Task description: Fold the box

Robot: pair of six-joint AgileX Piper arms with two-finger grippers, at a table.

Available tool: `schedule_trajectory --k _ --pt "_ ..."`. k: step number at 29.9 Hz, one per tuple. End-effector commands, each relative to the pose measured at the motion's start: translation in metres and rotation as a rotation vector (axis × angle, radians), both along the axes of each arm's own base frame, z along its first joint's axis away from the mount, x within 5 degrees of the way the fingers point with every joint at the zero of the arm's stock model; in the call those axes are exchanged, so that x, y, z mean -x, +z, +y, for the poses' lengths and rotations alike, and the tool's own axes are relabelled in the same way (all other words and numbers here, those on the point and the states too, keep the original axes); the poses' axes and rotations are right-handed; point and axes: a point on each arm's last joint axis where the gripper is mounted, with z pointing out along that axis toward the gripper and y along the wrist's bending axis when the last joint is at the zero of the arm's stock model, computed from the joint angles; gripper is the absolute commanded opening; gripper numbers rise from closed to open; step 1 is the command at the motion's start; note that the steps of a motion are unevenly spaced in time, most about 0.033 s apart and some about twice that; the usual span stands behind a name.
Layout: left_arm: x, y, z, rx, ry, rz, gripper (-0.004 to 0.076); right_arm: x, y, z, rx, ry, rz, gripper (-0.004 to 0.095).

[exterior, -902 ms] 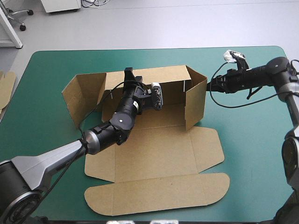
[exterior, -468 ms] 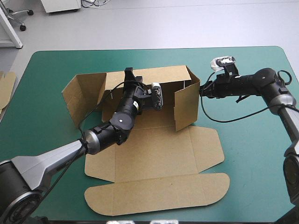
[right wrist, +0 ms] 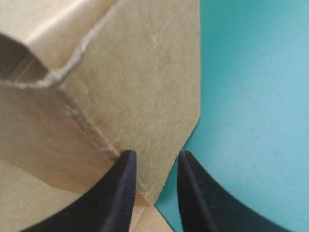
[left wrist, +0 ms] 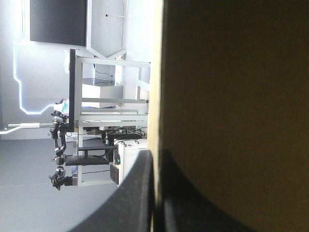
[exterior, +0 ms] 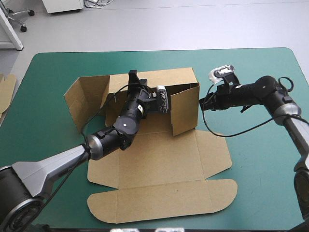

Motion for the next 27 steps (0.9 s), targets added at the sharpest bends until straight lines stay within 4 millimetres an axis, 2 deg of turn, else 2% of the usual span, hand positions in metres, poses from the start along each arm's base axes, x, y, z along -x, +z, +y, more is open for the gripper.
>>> schedule_trajectory --k 1,10,14,16,21,24,27 --pt "0.004 0.027 0.004 0.043 0.005 -0.078 -0.0014 0.01 0.013 0.011 -0.012 0.007 -0.078 0.0268" --pt "0.004 0.027 0.004 0.044 0.004 -0.078 -0.0014 0.025 0.019 0.014 -0.001 0.021 -0.122 0.0251" --pt "0.004 0.027 0.004 0.04 0.003 -0.078 -0.0014 0.028 0.019 0.015 0.004 0.045 -0.107 0.0273" --pt "0.004 0.027 0.004 0.04 0.003 -0.078 -0.0014 0.027 0.019 0.015 0.031 0.08 -0.14 0.0323" --pt "0.004 0.027 0.004 0.04 0.003 -0.078 -0.0014 0.023 0.02 0.014 0.038 0.069 -0.191 0.054" --pt "0.004 0.027 0.004 0.04 0.003 -0.078 -0.0014 0.022 0.021 0.013 0.043 0.058 -0.206 0.0593" --pt "0.005 0.026 0.001 -0.034 -0.054 -0.083 -0.0014 0.02 0.023 0.013 0.047 0.065 -0.238 0.0595"
